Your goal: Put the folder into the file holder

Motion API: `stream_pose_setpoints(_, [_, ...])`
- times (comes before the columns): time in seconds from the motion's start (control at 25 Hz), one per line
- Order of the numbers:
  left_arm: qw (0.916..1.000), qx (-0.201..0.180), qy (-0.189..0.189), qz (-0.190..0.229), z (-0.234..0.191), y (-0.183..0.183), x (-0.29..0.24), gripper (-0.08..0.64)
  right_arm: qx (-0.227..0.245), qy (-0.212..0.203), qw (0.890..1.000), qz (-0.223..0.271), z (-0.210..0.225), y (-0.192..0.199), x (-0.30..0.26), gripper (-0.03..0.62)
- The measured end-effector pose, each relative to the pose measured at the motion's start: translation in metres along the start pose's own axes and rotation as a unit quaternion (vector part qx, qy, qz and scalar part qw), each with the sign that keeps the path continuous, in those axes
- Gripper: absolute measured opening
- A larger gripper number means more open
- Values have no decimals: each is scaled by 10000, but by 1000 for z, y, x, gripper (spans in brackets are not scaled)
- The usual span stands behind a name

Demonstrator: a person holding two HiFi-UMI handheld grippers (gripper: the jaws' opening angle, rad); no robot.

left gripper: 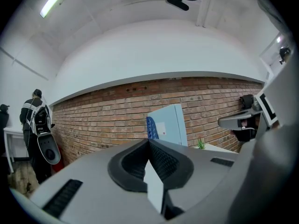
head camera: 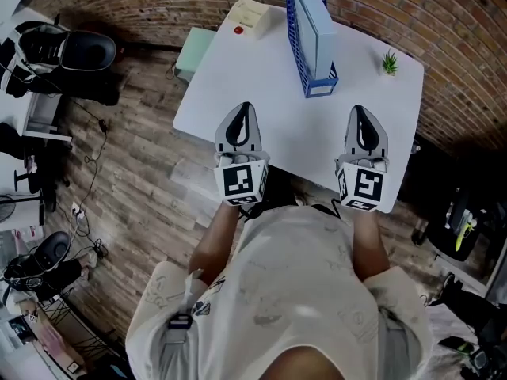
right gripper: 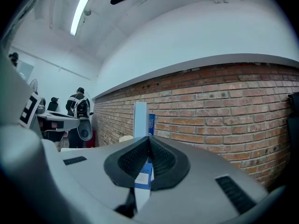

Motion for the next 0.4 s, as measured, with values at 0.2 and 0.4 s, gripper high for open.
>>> stream_pose_setpoints(0.2, [10000, 1, 92, 1, 6, 0, -4, 12, 20, 41, 10000, -9, 4, -1, 1, 18])
stream_pose_setpoints(0.4, [10000, -39, 64, 16, 4, -5, -1, 12, 13, -25, 10000, 29, 1, -6, 2, 18])
Point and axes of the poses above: the fingertips, and each gripper's own axes: x backward along the fingers, z to its right, y out of its underside, the point moved 1 cm from there along x, backward along the fingers, and after that the axes turned 4 degrees about -y, right-handed, at the moved point
